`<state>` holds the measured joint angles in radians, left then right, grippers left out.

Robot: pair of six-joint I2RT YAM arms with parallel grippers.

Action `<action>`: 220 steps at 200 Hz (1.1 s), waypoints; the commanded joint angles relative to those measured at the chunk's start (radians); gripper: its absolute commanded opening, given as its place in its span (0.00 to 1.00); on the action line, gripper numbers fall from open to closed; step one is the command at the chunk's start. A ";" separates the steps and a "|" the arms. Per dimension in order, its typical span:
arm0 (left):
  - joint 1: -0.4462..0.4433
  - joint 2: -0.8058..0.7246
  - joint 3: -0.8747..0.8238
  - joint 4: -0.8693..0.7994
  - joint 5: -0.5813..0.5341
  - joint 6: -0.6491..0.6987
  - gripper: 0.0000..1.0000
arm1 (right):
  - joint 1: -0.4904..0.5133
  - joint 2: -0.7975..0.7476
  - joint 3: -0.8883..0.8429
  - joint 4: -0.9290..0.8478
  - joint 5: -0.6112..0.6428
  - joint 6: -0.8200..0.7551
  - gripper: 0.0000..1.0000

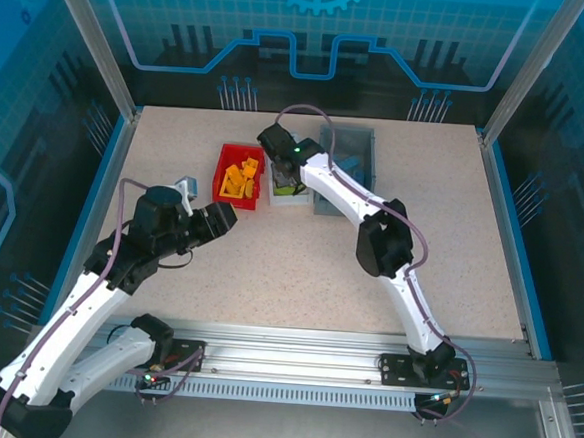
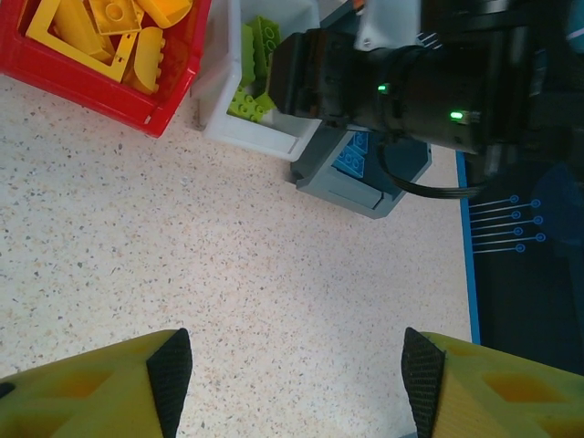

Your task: Sort the legos into containers by color

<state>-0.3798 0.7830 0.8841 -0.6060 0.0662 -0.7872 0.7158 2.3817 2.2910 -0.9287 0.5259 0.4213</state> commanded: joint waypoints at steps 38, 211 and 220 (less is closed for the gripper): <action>0.203 0.109 0.101 -0.144 0.010 0.024 0.95 | 0.022 -0.637 -0.591 0.356 0.061 -0.050 0.99; 0.353 0.585 -0.377 1.097 -0.410 0.661 0.99 | -0.707 -1.044 -1.828 1.430 -0.296 -0.278 1.00; 0.354 0.639 -0.406 1.220 -0.407 0.702 0.99 | -0.709 -1.009 -1.830 1.507 -0.319 -0.295 1.00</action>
<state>-0.0273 1.3106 0.5011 0.2802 -0.3840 -0.2737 0.0185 1.3064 0.4633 0.2558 0.3023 0.2008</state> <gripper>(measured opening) 0.988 0.999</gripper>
